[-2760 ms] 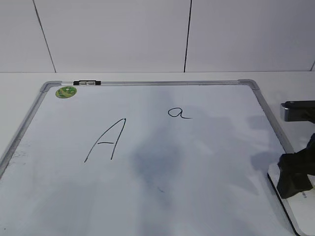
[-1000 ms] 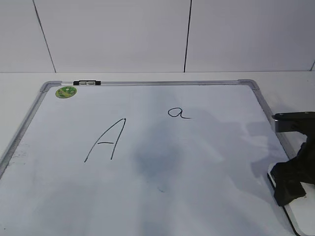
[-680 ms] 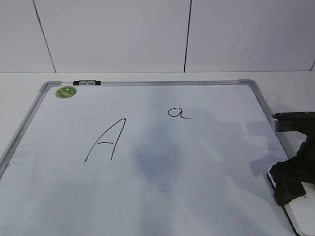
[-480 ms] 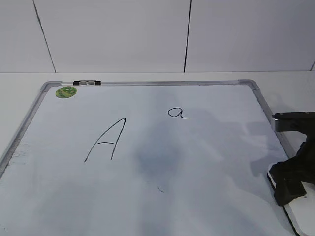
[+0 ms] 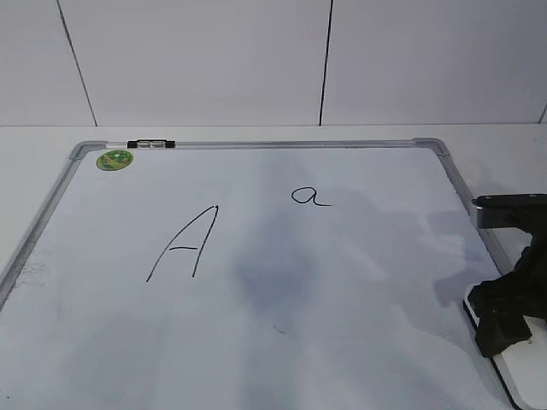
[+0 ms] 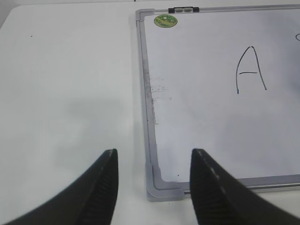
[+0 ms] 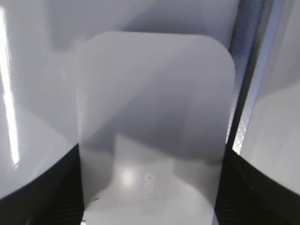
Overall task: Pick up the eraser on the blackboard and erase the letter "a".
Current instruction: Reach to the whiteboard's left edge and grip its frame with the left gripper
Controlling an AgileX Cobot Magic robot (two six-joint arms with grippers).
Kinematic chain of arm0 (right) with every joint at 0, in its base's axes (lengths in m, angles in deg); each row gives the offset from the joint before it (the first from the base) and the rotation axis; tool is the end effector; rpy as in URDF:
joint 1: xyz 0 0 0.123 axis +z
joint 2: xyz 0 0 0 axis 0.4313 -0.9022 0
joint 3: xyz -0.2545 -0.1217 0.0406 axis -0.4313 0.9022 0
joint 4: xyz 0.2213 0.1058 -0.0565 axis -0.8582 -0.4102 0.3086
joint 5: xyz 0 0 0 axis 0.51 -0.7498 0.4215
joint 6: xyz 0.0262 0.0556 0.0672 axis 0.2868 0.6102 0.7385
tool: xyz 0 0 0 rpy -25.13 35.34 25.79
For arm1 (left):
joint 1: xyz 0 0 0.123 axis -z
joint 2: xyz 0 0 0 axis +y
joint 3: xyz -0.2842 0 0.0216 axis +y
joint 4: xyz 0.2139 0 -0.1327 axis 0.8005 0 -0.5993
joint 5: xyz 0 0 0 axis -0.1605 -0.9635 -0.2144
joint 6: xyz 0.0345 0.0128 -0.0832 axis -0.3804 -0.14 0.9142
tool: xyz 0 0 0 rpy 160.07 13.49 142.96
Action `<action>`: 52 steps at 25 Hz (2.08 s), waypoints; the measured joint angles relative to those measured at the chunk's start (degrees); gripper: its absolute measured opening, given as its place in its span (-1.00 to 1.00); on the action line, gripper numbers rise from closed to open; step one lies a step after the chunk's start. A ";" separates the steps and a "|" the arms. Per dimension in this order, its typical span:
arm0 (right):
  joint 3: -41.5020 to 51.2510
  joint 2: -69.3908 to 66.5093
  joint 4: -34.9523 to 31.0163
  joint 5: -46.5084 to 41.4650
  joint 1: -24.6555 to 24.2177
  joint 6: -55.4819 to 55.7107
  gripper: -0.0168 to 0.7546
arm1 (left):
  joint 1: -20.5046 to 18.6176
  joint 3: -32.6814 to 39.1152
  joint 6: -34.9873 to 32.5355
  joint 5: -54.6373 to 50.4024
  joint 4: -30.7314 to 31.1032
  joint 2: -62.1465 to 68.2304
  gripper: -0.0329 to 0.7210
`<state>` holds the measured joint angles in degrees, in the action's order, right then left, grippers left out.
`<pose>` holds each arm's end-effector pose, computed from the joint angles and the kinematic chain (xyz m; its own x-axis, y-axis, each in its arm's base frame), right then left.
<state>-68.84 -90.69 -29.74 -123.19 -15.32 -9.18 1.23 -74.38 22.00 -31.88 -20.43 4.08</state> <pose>0.2481 0.0489 0.1699 -0.9864 -0.1627 -0.0248 -0.1637 0.9855 0.0454 -0.0064 -0.0068 0.2762 -0.4993 -0.0111 -0.8663 0.0767 0.9954 -0.0570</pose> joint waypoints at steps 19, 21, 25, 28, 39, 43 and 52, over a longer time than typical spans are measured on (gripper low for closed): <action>0.00 16.12 -0.49 -0.20 0.00 -0.21 0.40 | 0.00 0.00 0.00 0.00 0.00 0.00 0.07; 0.00 17.50 -0.85 -2.32 0.00 -0.21 0.40 | 0.00 0.00 0.00 0.00 0.00 0.00 0.07; 0.00 18.68 -2.02 -6.09 0.00 -0.31 0.40 | 0.00 0.00 0.00 0.00 0.00 0.00 0.07; 0.00 18.80 -2.51 -8.57 0.00 -0.43 0.40 | 0.00 0.00 0.00 0.00 0.00 0.00 0.07; 0.00 18.80 -2.99 -10.11 0.00 -1.14 0.40 | 0.00 0.00 0.00 0.00 -0.76 0.00 0.07; 0.00 18.80 -3.03 -10.20 0.00 -1.23 0.40 | 0.00 0.00 0.00 0.00 -2.80 0.00 0.07; 0.00 18.80 -3.03 -10.48 0.00 -1.23 0.40 | 0.00 0.00 0.00 0.26 -5.07 0.00 0.07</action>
<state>-68.84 -71.89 -32.77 -133.67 -15.32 -10.40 1.23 -74.38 22.00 -31.62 -25.50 4.08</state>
